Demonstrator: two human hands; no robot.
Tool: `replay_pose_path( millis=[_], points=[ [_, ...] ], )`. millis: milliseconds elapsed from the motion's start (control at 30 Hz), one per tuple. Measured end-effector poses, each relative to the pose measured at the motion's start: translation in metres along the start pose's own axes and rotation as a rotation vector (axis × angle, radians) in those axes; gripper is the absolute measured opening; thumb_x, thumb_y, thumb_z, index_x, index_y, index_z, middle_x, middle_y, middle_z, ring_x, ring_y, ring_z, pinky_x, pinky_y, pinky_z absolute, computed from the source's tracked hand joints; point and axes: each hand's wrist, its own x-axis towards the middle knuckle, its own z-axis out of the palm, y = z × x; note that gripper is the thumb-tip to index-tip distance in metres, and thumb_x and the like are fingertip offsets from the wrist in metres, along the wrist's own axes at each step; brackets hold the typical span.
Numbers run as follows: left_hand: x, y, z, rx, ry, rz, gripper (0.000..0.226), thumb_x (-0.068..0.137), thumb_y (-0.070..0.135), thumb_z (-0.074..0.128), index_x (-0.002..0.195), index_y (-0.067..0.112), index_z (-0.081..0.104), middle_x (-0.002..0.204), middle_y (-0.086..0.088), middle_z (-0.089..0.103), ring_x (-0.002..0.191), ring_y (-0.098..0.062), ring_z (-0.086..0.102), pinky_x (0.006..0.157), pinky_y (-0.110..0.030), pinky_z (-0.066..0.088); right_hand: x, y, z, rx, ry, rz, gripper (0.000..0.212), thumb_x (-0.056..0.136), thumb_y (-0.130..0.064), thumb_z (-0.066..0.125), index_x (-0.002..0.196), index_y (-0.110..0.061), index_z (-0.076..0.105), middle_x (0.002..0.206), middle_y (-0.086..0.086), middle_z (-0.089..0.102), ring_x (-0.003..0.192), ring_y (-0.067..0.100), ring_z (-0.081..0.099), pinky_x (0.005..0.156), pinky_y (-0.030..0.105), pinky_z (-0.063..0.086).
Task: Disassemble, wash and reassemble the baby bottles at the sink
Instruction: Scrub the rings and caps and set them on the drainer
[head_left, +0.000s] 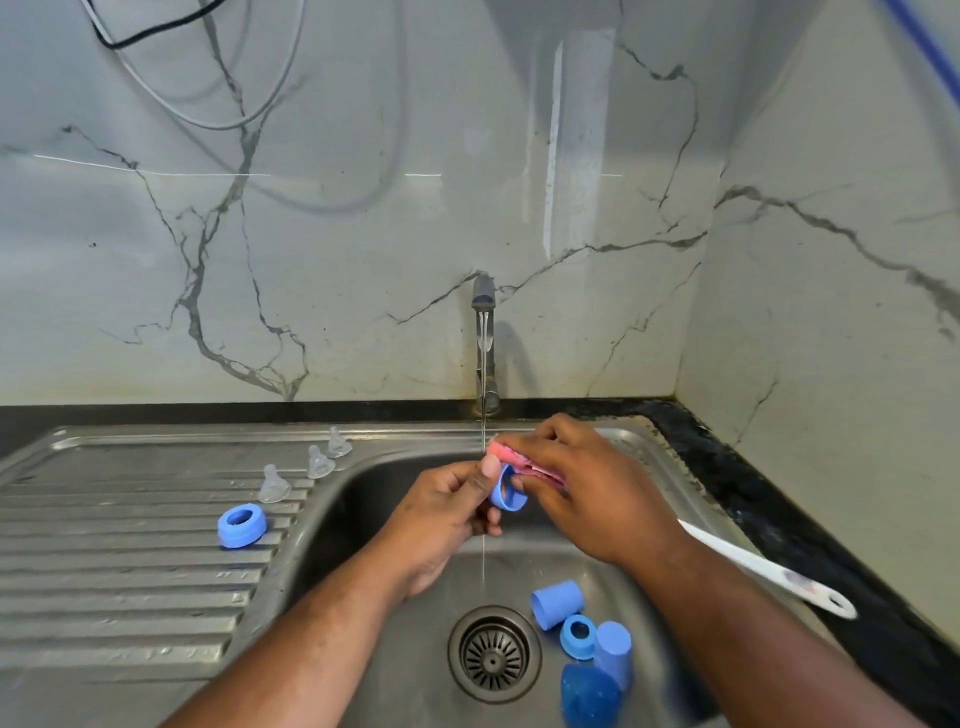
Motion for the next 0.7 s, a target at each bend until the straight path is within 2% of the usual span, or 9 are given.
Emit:
replay_pose_path(
  millis=[100, 200, 267, 367, 433, 533, 633, 700],
  points=[
    [0.000, -0.002, -0.001, 0.033, -0.036, 0.037, 0.041, 0.086, 0.043, 0.068, 0.097, 0.004, 0.075, 0.081, -0.007, 0.064, 0.070, -0.013, 0.052, 0.071, -0.027, 0.051, 0.002, 0.005, 0.002, 0.006, -0.016, 0.087, 0.028, 0.097, -0.044, 0.057, 0.124, -0.041, 0.064, 0.100, -0.011, 0.054, 0.088, 0.013, 0.056, 0.073, 0.035, 0.050],
    [0.001, -0.003, -0.004, 0.141, -0.064, 0.077, 0.021, 0.088, 0.037, 0.073, 0.080, 0.018, 0.076, 0.077, -0.002, 0.065, 0.074, -0.013, 0.053, 0.074, -0.022, 0.047, 0.002, 0.009, 0.007, 0.094, -0.017, 0.135, 0.018, 0.093, -0.042, 0.057, 0.106, -0.038, 0.068, 0.086, -0.009, 0.056, 0.086, 0.016, 0.060, 0.070, 0.035, 0.048],
    [0.000, -0.003, -0.004, 0.111, -0.079, 0.044, 0.021, 0.090, 0.034, 0.074, 0.082, 0.015, 0.076, 0.080, -0.005, 0.066, 0.077, -0.014, 0.054, 0.075, -0.022, 0.049, 0.001, 0.006, 0.006, 0.084, -0.015, 0.092, 0.024, 0.095, -0.038, 0.058, 0.117, -0.043, 0.066, 0.093, -0.011, 0.057, 0.088, 0.012, 0.058, 0.069, 0.033, 0.047],
    [-0.001, -0.001, -0.004, 0.004, -0.092, -0.051, 0.035, 0.088, 0.036, 0.065, 0.098, 0.003, 0.074, 0.092, -0.014, 0.066, 0.079, -0.017, 0.057, 0.077, -0.027, 0.054, -0.001, 0.000, 0.001, 0.041, 0.010, -0.058, 0.036, 0.096, -0.032, 0.064, 0.130, -0.046, 0.061, 0.104, -0.014, 0.055, 0.089, 0.008, 0.055, 0.064, 0.028, 0.048],
    [-0.001, 0.000, -0.004, 0.008, -0.094, -0.045, 0.037, 0.087, 0.036, 0.066, 0.101, 0.003, 0.074, 0.093, -0.013, 0.067, 0.082, -0.017, 0.057, 0.078, -0.027, 0.053, 0.000, -0.004, 0.000, 0.039, 0.010, -0.038, 0.031, 0.096, -0.033, 0.063, 0.126, -0.042, 0.064, 0.101, -0.013, 0.055, 0.089, 0.009, 0.056, 0.065, 0.028, 0.046],
    [-0.001, -0.002, -0.006, 0.044, -0.078, 0.026, 0.044, 0.087, 0.040, 0.078, 0.098, -0.002, 0.073, 0.093, -0.013, 0.066, 0.089, -0.021, 0.055, 0.083, -0.029, 0.049, 0.001, 0.000, 0.004, 0.099, -0.037, 0.101, 0.022, 0.095, -0.034, 0.059, 0.115, -0.037, 0.067, 0.096, -0.010, 0.059, 0.088, 0.012, 0.057, 0.069, 0.031, 0.045],
    [0.000, -0.003, -0.005, 0.120, -0.082, 0.074, 0.036, 0.084, 0.037, 0.075, 0.093, 0.003, 0.075, 0.095, -0.016, 0.067, 0.094, -0.020, 0.058, 0.089, -0.032, 0.047, 0.001, 0.006, 0.006, 0.126, -0.066, 0.165, 0.014, 0.092, -0.033, 0.056, 0.101, -0.036, 0.067, 0.089, -0.009, 0.064, 0.081, 0.013, 0.058, 0.068, 0.031, 0.045],
    [0.000, -0.004, -0.003, 0.096, -0.077, 0.043, 0.034, 0.091, 0.034, 0.075, 0.097, 0.000, 0.074, 0.092, -0.012, 0.067, 0.090, -0.017, 0.057, 0.085, -0.027, 0.048, -0.001, 0.006, 0.005, 0.081, -0.041, 0.139, 0.017, 0.094, -0.032, 0.057, 0.107, -0.036, 0.068, 0.088, -0.013, 0.057, 0.079, 0.011, 0.052, 0.064, 0.027, 0.036]
  ],
)
